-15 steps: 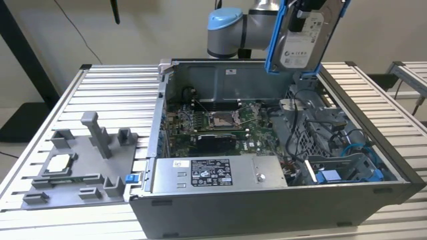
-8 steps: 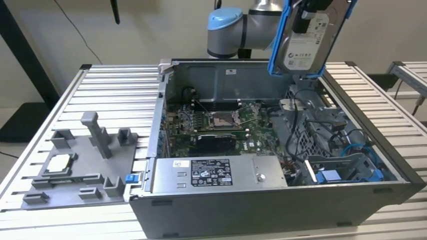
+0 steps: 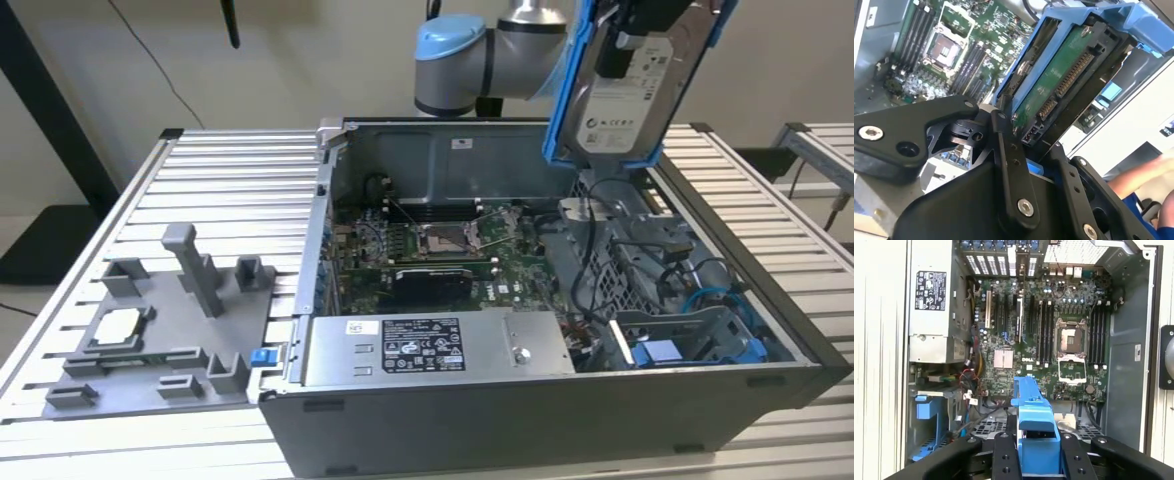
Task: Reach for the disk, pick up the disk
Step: 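Pick up the disk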
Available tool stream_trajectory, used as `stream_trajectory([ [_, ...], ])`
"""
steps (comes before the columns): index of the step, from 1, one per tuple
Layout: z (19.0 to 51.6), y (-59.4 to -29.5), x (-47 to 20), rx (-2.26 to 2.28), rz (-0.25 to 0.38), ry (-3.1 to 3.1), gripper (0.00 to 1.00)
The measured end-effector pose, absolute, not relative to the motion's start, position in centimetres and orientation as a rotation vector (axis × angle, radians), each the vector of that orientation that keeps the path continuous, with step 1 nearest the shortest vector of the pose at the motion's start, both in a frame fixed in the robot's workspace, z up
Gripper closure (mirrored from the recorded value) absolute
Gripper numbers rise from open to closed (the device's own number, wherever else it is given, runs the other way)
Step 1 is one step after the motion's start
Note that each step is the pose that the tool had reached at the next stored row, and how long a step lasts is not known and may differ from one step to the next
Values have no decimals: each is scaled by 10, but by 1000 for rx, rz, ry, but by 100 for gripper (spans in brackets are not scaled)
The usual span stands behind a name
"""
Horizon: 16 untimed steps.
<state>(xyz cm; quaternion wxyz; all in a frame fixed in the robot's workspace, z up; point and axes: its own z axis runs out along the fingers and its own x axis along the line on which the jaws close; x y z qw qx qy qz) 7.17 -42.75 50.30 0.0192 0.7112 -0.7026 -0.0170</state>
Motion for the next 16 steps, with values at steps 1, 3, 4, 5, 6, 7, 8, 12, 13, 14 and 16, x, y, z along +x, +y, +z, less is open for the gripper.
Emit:
stream_trajectory([
  [1,503,-430,72,2207,-53,-2181,100],
  [3,503,-435,73,2208,-53,-2181,100],
  [4,503,-437,74,2208,-54,-2181,100],
  [5,503,-440,74,2208,-54,-2181,100],
  [6,503,-442,75,2208,-54,-2181,100],
  [7,503,-444,76,2208,-54,-2181,100],
  [8,503,-447,77,2208,-55,-2181,100],
  [12,503,-455,81,2208,-55,-2182,100],
  [13,503,-457,83,2208,-55,-2182,100],
  [14,503,-460,84,2208,-55,-2182,100],
  [16,503,-464,86,2209,-56,-2182,100],
])
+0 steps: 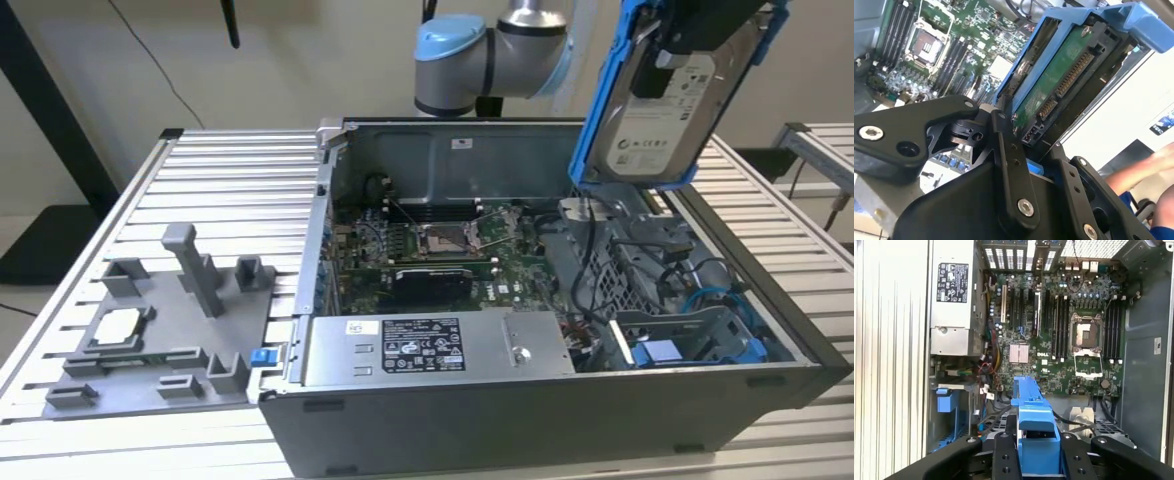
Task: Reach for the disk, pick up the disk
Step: 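Pick up the disk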
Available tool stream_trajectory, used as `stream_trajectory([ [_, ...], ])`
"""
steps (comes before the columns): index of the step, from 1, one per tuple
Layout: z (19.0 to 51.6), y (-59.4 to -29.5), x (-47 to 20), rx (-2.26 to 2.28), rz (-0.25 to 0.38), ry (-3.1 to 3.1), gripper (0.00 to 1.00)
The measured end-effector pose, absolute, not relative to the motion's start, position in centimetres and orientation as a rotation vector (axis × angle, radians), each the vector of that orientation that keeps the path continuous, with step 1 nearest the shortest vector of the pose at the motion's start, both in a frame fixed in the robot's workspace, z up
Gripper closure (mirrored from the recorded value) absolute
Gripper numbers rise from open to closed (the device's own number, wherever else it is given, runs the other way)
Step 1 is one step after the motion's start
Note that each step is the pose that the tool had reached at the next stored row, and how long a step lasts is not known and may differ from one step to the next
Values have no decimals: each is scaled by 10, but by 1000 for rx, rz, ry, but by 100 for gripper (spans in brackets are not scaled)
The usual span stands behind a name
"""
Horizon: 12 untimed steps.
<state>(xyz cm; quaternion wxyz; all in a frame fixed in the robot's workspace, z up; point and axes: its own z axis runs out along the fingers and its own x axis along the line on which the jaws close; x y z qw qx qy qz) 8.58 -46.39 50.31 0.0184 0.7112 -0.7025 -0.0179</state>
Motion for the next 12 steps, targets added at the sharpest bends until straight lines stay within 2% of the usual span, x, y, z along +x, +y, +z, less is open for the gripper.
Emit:
stream_trajectory([
  [12,503,-496,93,2209,-56,-2182,100],
])
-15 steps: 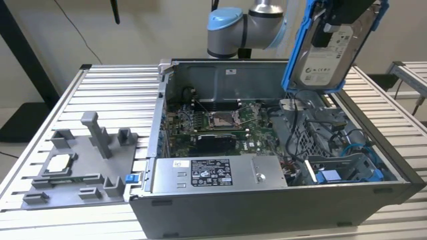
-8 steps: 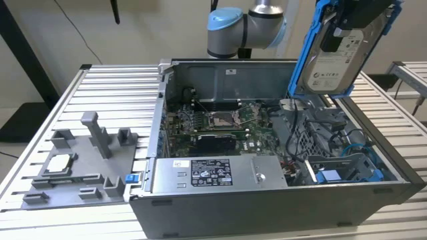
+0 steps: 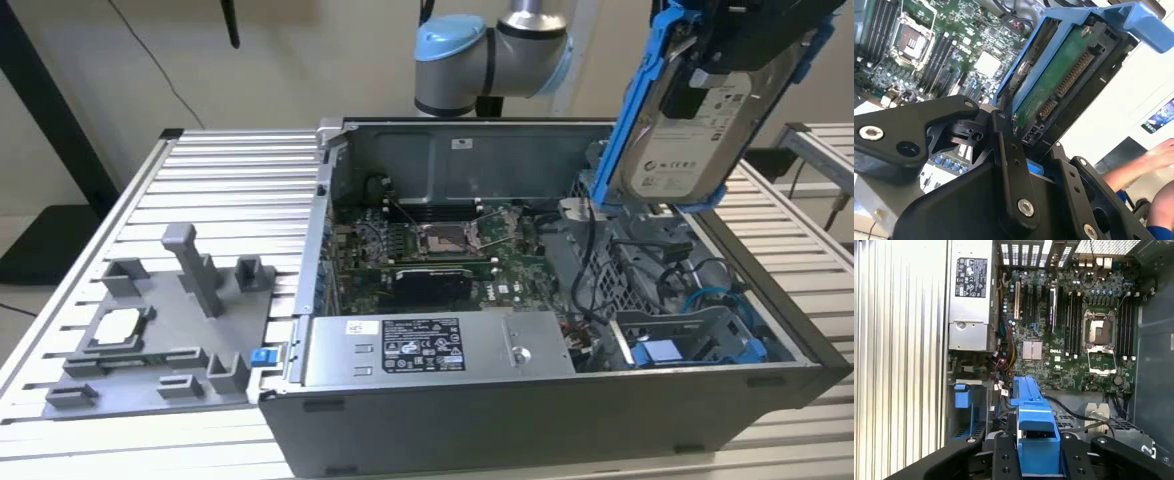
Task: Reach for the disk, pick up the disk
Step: 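Pick up the disk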
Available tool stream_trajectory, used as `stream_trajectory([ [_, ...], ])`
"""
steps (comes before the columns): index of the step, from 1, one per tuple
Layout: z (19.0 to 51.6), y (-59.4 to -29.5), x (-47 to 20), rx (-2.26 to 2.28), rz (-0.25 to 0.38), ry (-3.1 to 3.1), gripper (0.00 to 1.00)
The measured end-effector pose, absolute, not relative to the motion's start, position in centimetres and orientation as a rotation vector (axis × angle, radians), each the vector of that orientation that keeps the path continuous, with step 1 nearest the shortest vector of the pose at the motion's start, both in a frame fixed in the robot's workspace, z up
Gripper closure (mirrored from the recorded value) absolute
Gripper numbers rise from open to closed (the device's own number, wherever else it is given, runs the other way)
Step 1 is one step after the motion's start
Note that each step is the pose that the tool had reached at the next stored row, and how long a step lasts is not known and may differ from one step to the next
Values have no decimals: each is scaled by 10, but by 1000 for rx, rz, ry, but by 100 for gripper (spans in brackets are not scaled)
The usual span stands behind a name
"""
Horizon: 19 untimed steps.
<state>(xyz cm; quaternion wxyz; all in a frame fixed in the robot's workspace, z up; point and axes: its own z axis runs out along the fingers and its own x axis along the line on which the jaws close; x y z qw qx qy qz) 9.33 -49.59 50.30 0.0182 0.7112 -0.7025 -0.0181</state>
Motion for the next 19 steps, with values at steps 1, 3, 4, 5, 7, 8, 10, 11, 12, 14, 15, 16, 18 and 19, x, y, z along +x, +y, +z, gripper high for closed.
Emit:
stream_trajectory([
  [1,503,-499,93,2209,-56,-2182,100],
  [3,503,-506,94,2209,-56,-2182,100],
  [4,503,-510,94,2209,-56,-2182,100],
  [5,503,-513,94,2209,-56,-2182,100],
  [7,503,-520,94,2209,-56,-2182,100],
  [8,503,-524,94,2209,-56,-2182,100],
  [10,503,-531,94,2209,-56,-2182,100],
  [11,503,-534,94,2209,-56,-2182,100],
  [12,503,-538,94,2209,-56,-2182,100],
  [14,503,-545,94,2208,-56,-2182,100],
  [15,503,-549,94,2208,-56,-2182,100],
  [16,503,-552,94,2208,-56,-2182,100],
  [18,503,-558,94,2208,-56,-2183,100],
  [19,503,-560,94,2205,-56,-2186,100],
])
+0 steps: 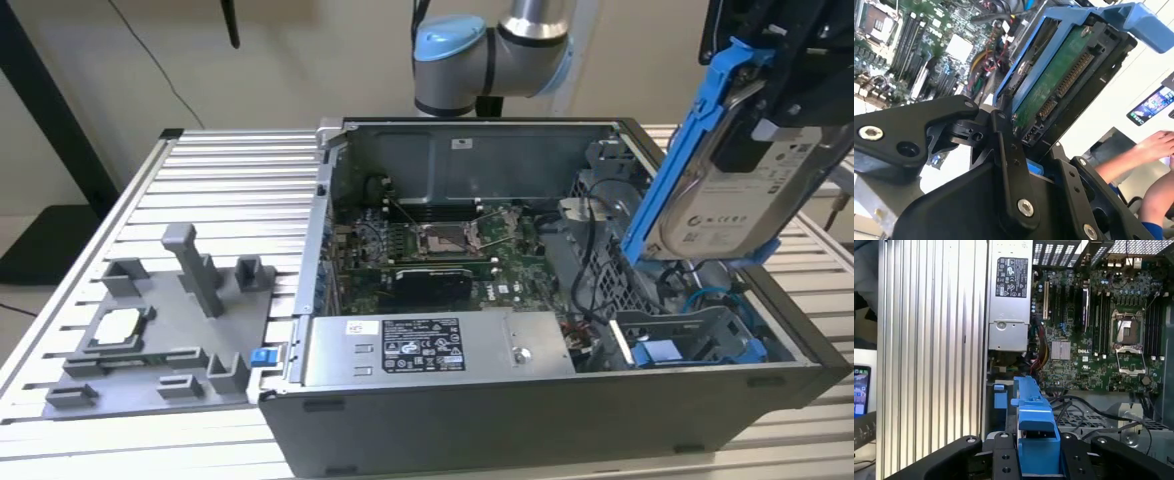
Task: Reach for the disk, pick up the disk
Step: 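Pick up the disk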
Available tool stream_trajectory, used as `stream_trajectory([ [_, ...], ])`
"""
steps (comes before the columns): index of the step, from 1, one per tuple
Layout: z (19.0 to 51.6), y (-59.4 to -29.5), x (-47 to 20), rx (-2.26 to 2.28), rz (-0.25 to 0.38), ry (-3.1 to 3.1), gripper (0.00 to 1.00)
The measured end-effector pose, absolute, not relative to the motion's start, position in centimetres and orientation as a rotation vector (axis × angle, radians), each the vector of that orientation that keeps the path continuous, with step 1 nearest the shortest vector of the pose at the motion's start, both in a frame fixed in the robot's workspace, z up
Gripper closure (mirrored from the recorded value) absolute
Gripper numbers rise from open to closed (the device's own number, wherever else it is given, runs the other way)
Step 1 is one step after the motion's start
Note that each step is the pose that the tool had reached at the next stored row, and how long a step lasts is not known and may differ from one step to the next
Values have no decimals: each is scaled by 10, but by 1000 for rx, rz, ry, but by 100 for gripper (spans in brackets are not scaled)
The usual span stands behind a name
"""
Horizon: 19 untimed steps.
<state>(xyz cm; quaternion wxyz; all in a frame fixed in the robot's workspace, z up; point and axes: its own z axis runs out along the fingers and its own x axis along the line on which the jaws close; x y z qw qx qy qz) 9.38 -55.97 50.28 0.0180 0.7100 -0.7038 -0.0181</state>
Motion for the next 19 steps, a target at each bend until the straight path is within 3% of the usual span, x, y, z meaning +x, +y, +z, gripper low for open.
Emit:
stream_trajectory([
  [19,476,-560,110,2155,-51,-2243,100],
])
